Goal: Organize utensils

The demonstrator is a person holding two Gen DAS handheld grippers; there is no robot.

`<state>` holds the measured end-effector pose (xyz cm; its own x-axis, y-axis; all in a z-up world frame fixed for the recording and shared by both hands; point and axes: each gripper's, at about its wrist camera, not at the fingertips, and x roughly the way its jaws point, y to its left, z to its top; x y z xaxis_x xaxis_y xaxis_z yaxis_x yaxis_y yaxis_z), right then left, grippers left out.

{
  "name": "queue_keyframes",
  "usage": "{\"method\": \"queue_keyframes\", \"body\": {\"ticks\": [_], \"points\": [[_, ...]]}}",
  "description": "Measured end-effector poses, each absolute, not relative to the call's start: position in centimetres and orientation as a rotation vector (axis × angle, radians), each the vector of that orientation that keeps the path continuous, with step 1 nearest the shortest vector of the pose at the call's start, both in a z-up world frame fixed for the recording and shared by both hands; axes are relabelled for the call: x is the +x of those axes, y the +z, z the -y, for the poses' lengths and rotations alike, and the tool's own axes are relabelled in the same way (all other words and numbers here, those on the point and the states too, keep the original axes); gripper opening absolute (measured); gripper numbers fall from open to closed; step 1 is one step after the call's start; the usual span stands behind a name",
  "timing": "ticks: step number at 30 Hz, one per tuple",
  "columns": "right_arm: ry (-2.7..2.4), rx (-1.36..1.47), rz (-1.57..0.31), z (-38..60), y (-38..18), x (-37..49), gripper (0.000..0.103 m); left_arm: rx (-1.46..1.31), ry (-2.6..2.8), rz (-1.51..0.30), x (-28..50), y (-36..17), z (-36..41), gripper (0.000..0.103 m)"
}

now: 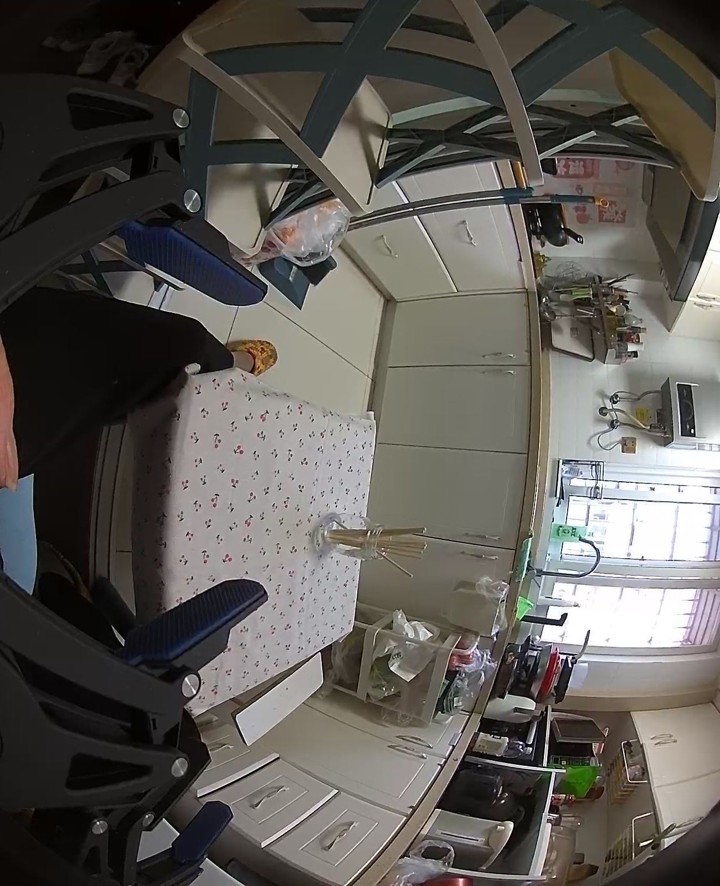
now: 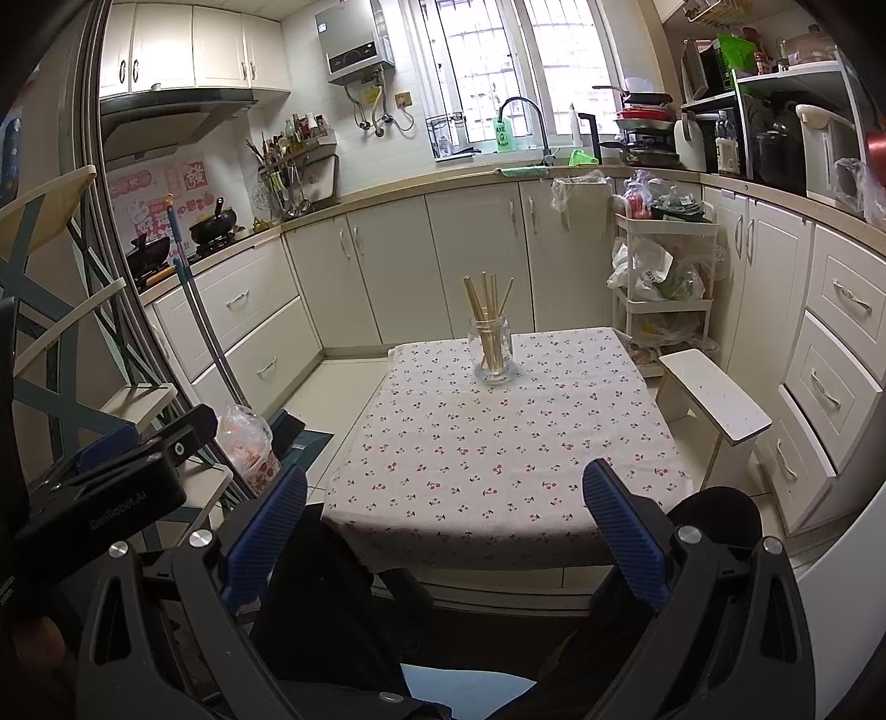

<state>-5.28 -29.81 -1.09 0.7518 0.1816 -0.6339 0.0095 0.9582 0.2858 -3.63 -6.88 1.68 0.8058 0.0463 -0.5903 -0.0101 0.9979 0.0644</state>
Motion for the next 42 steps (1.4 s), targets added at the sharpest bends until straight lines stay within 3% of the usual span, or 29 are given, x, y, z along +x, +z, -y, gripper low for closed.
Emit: {"method": "queue_keyframes", "body": {"ticks": [42], "points": [[0.1, 0.281, -0.724, 28.9, -1.6, -5.6, 0.096, 0.088, 0.011, -0.642, -4.2, 1.1, 7.8, 0.095]]}}
